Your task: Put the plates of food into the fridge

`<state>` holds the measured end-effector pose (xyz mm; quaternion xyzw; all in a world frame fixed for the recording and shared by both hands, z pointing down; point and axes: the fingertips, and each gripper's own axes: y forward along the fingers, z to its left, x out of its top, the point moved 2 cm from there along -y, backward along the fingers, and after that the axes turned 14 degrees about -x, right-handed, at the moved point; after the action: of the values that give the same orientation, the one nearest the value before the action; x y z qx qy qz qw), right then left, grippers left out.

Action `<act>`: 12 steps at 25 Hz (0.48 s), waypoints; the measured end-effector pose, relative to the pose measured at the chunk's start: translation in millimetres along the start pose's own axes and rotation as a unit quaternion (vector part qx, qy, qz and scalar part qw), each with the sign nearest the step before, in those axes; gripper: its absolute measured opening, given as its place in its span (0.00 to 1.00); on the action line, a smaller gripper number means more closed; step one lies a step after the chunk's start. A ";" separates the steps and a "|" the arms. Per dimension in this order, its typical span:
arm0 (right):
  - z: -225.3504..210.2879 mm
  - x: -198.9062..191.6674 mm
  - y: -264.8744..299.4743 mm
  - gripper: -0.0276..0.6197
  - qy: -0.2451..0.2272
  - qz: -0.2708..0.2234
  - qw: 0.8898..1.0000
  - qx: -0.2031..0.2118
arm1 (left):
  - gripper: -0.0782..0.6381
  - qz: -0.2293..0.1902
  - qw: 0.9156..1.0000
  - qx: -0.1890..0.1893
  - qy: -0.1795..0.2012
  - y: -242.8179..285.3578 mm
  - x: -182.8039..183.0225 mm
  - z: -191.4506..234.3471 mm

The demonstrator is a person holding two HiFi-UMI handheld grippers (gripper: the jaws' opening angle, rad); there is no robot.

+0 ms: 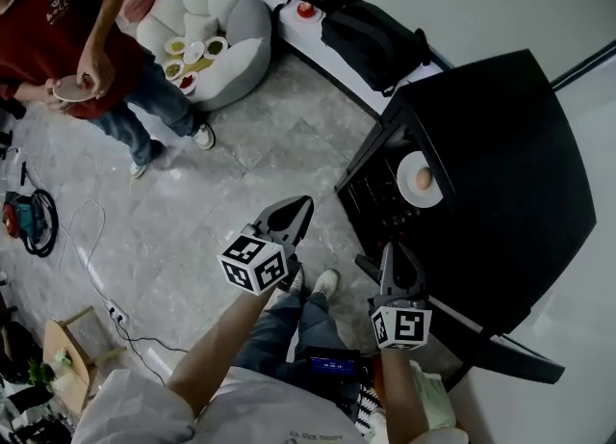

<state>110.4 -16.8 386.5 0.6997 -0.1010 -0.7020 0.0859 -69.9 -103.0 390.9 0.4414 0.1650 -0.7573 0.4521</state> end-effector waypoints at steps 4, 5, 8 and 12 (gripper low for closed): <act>5.5 14.8 -12.3 0.06 -0.016 -0.002 1.000 0.010 | 0.12 -0.006 1.000 0.004 0.024 -7.9 16.8 -15.2; 7.3 18.5 -14.8 0.06 -0.014 -0.002 1.000 0.011 | 0.12 -0.008 0.999 0.008 0.032 -11.2 21.5 -18.4; 9.8 31.4 -21.2 0.06 -0.015 -0.005 1.000 0.014 | 0.12 -0.017 0.998 0.021 0.055 -20.4 35.1 -27.1; 8.0 48.8 -31.4 0.06 -0.025 -0.015 0.999 0.017 | 0.12 -0.028 0.996 0.030 0.082 -30.9 50.3 -37.8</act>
<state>102.7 0.9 331.1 0.6849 -0.1047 -0.7185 0.0608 -86.0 -89.0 324.1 0.5106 0.1916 -0.7355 0.4021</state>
